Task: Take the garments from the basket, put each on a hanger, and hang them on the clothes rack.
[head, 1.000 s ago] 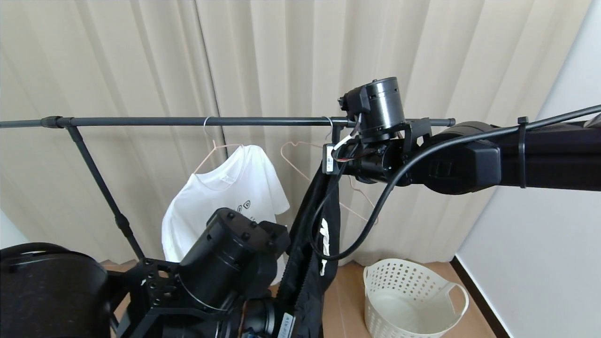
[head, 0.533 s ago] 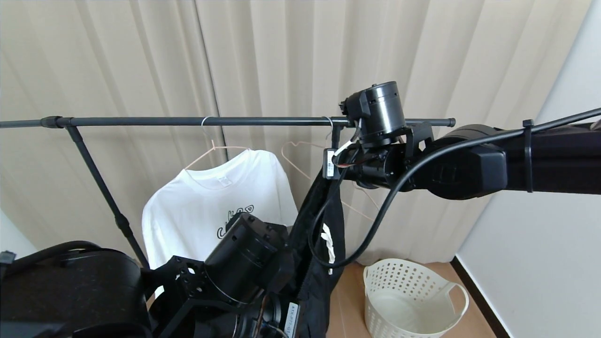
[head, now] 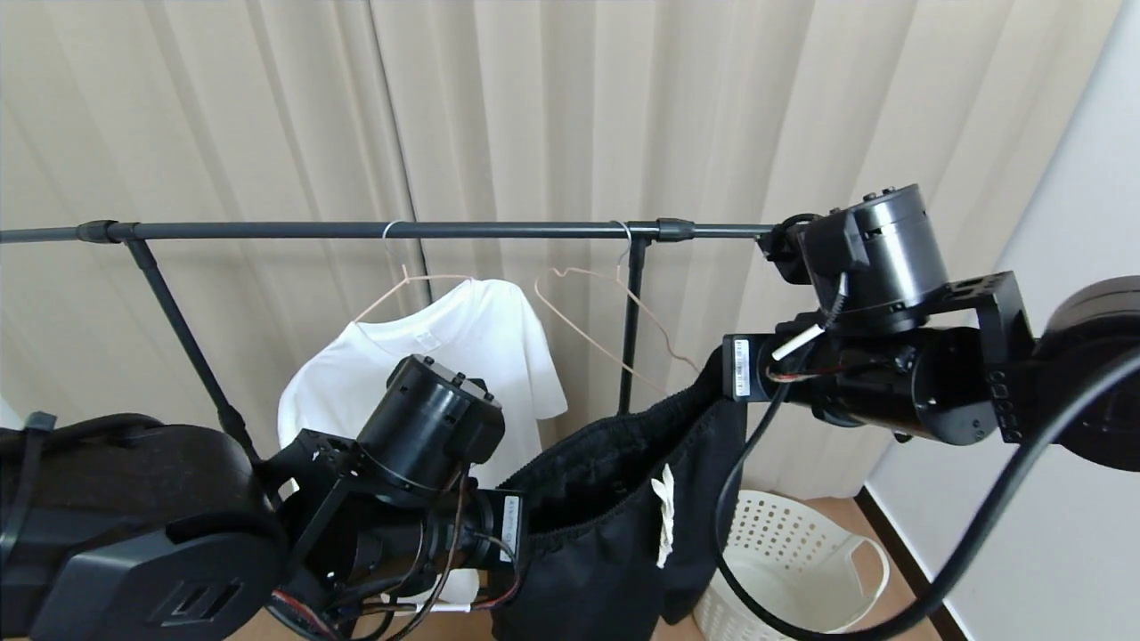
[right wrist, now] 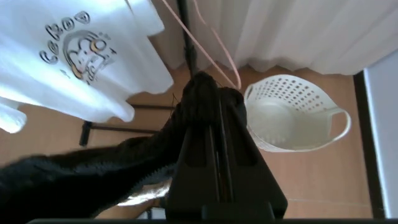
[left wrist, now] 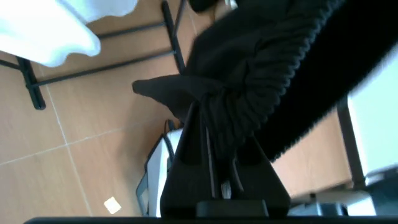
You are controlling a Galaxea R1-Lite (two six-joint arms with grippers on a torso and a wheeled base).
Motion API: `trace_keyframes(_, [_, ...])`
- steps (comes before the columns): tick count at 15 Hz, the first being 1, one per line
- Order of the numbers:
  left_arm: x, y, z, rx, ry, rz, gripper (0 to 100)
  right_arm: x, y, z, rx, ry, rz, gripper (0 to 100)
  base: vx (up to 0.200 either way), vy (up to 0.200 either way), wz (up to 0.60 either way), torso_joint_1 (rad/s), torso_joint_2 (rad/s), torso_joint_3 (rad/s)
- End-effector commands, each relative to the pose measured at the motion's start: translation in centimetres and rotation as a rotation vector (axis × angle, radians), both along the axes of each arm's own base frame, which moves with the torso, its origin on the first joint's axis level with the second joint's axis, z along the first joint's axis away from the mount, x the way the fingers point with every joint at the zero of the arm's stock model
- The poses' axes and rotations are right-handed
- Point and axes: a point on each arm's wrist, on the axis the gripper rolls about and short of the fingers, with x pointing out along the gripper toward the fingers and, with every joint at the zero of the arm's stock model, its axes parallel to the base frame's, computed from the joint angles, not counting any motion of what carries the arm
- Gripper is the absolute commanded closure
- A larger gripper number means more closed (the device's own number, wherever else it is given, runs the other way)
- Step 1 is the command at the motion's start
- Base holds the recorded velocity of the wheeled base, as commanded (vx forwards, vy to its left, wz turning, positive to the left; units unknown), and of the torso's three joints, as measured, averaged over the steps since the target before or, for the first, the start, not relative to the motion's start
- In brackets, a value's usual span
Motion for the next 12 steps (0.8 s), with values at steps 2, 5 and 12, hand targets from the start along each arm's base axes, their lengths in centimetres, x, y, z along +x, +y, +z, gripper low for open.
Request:
trace_keyframes(2, [3.2,-0.2,0.5,-0.014,-0.032,0.059,100,-2.3,-1.3,0.2,-0.069,0.007,0.010,100,0.000,0.000,0.00,0.000,0.00,0.000])
trace_keyframes(5, [4.5,-0.7,1.8,-0.034,-0.079,0.053,100,-3.4,-1.7,0.1,-0.136,0.058,0.018,100,0.000,0.000,0.00,0.000,0.00,0.000])
trace_keyframes(12, [4.5,-1.0,2.1,-0.009,-0.109,0.008,100,-4.0,-2.1,-0.3,-0.229,0.074,-0.025,100,0.000,0.000,0.00,0.000,0.00,0.000])
